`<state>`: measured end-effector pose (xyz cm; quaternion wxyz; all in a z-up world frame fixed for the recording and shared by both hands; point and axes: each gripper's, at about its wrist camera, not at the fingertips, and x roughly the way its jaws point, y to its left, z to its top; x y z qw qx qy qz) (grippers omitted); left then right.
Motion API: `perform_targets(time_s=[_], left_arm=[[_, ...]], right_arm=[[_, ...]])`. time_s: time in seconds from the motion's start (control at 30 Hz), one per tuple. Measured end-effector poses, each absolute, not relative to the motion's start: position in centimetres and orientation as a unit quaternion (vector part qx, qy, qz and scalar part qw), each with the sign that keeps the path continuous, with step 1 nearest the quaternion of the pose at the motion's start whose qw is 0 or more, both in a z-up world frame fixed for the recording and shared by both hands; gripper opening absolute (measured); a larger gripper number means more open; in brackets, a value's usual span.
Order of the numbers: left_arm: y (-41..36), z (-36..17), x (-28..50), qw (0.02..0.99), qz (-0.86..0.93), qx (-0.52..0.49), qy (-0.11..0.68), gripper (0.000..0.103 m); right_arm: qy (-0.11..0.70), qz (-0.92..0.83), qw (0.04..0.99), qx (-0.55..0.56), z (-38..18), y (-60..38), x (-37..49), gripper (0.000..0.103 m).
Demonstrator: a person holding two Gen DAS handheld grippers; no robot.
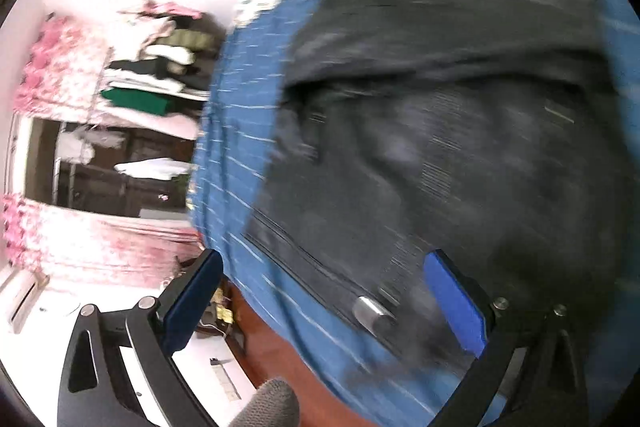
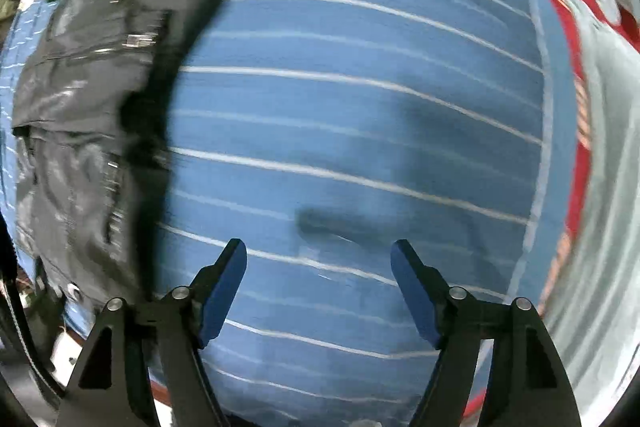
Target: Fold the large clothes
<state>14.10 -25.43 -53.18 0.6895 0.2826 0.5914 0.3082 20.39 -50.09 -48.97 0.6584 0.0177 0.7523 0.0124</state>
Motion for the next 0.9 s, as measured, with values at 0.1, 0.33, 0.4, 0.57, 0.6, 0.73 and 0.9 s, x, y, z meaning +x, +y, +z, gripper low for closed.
perform_targets(time_s=[0.1, 0.33, 0.4, 0.57, 0.6, 0.73, 0.9], left_arm=[[-30.6, -54.8, 12.2, 0.684, 0.280, 0.291, 0.607, 0.103], [-34.4, -61.2, 12.8, 0.658, 0.298, 0.344, 0.600, 0.103], [-34.0, -61.6, 13.3, 0.657, 0.307, 0.340, 0.599, 0.103], [-34.7, -59.7, 13.2, 0.675, 0.296, 0.307, 0.602, 0.103], [-35.1, -59.3, 13.0, 0.681, 0.289, 0.305, 0.600, 0.103], [-36.7, -61.6, 12.1, 0.670, 0.259, 0.336, 0.609, 0.103], [-34.7, -61.9, 14.1, 0.677, 0.280, 0.316, 0.603, 0.103]], right_arm=[[0.762, -0.008, 0.647, 0.026, -49.3, -54.3, 19.1, 0.076], [0.769, -0.025, 0.637, 0.033, -50.3, -57.2, 19.9, 0.076], [0.768, -0.021, 0.639, 0.036, -50.2, -57.5, 21.3, 0.076], [0.769, 0.001, 0.638, 0.043, -50.0, -55.5, 23.0, 0.076], [0.768, 0.003, 0.639, 0.043, -50.0, -55.3, 23.1, 0.076], [0.772, 0.004, 0.633, 0.048, -50.1, -53.9, 24.0, 0.076], [0.769, 0.002, 0.637, 0.055, -51.3, -54.8, 25.6, 0.076]])
